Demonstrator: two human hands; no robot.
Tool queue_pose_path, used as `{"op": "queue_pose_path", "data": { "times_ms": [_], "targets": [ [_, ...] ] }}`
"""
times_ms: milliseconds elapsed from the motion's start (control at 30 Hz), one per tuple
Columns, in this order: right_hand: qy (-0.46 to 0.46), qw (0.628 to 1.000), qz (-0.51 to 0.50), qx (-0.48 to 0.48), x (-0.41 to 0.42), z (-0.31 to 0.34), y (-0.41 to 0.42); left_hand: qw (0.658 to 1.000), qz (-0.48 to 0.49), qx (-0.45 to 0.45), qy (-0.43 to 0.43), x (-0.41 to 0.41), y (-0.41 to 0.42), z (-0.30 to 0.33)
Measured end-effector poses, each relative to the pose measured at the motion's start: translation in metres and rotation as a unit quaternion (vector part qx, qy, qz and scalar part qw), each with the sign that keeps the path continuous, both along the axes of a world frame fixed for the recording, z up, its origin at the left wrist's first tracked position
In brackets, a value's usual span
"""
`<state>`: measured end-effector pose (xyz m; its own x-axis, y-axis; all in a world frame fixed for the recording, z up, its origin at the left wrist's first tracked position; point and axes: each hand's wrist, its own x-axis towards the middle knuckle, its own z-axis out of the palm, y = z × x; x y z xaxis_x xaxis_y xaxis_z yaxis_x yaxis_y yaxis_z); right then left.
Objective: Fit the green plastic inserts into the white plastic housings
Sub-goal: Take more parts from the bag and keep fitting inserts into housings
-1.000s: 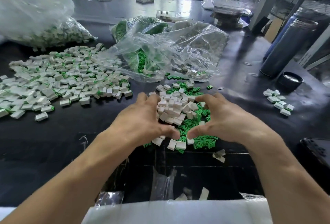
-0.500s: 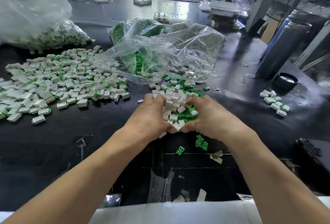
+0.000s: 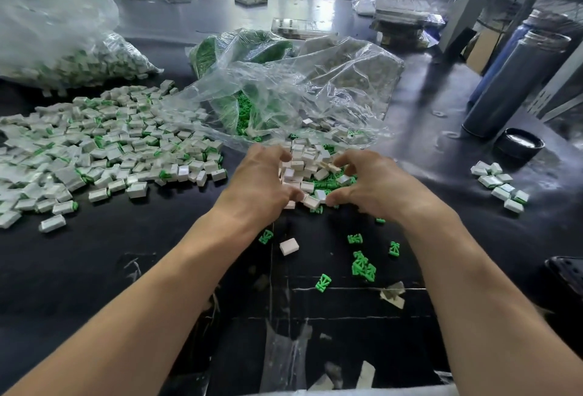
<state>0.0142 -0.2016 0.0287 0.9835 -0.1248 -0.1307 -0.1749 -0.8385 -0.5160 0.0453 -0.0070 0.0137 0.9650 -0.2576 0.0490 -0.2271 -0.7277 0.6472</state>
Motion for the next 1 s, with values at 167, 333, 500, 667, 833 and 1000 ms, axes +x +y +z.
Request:
{"op": "queue_pose_path", "data": {
  "times_ms": [167, 333, 500, 667, 833, 1000],
  "targets": [
    [-0.051, 0.999, -0.014, 0.010, -0.003, -0.002, -0.011, 0.999, 0.006, -0.009, -0.044, -0.002, 0.010, -0.008],
    [-0.053, 0.998, 0.014, -0.008, -0.008, -0.003, -0.005, 1.000, -0.023, 0.007, -0.007, -0.005, 0.016, -0.011],
    [-0.040, 0.998, 0.035, -0.037, -0.011, -0.008, 0.005, 0.999, -0.034, 0.022, 0.011, -0.008, 0.019, -0.011],
    [-0.051, 0.997, 0.042, -0.041, -0.010, -0.014, 0.005, 0.999, -0.040, 0.035, 0.012, -0.009, 0.018, -0.010],
    [-0.097, 0.995, 0.033, -0.022, -0.011, -0.016, 0.003, 0.997, -0.063, 0.050, -0.018, -0.010, 0.019, -0.013],
    [-0.135, 0.988, -0.010, 0.070, -0.013, -0.020, 0.002, 0.997, -0.068, 0.010, -0.031, -0.009, 0.021, -0.016]
  ]
}}
